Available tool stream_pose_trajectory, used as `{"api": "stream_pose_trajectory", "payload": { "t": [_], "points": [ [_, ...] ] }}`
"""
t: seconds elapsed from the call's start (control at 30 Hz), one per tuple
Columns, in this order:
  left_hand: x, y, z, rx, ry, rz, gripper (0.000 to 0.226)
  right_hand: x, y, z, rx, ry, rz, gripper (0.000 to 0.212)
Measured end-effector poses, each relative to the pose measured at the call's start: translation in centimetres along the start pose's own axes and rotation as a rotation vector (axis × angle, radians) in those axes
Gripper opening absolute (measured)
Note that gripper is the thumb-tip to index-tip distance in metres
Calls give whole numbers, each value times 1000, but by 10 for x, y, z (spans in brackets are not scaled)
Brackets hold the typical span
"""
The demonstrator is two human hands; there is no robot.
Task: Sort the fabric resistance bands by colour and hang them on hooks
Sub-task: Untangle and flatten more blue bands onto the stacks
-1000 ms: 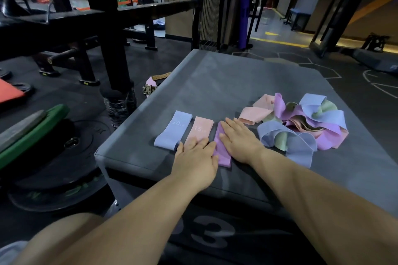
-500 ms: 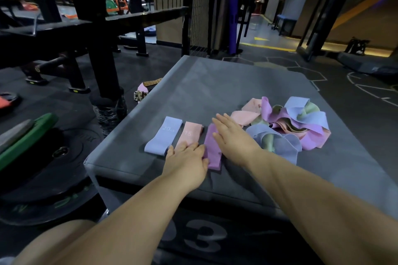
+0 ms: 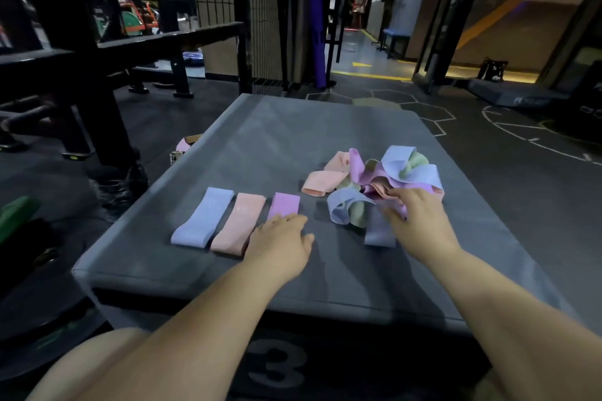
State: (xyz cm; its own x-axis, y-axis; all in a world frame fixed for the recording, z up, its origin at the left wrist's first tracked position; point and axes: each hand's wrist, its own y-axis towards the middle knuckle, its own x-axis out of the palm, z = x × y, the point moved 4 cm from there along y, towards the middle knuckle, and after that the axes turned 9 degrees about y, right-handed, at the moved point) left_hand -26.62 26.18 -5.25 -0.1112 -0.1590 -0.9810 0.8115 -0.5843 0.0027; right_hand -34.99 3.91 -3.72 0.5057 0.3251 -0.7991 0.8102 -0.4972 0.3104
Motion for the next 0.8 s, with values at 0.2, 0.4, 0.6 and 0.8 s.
{"api": "stream_pose_trajectory", "payload": {
  "t": [0.2,0.4,0.6,0.8],
  "points": [
    [4,21,34,-18,-202,-12,53,5,-6,20,168,194,-84,41],
    [5,46,56,47,-346,92,57,-1,-3,24,159,209,-114,23],
    [22,65,64,97,-360,79,57,-16,-3,33,115,346,-137,8],
    [26,64,66,91,-260,155,39,-27,-5,37,65,365,-131,27]
  ]
}}
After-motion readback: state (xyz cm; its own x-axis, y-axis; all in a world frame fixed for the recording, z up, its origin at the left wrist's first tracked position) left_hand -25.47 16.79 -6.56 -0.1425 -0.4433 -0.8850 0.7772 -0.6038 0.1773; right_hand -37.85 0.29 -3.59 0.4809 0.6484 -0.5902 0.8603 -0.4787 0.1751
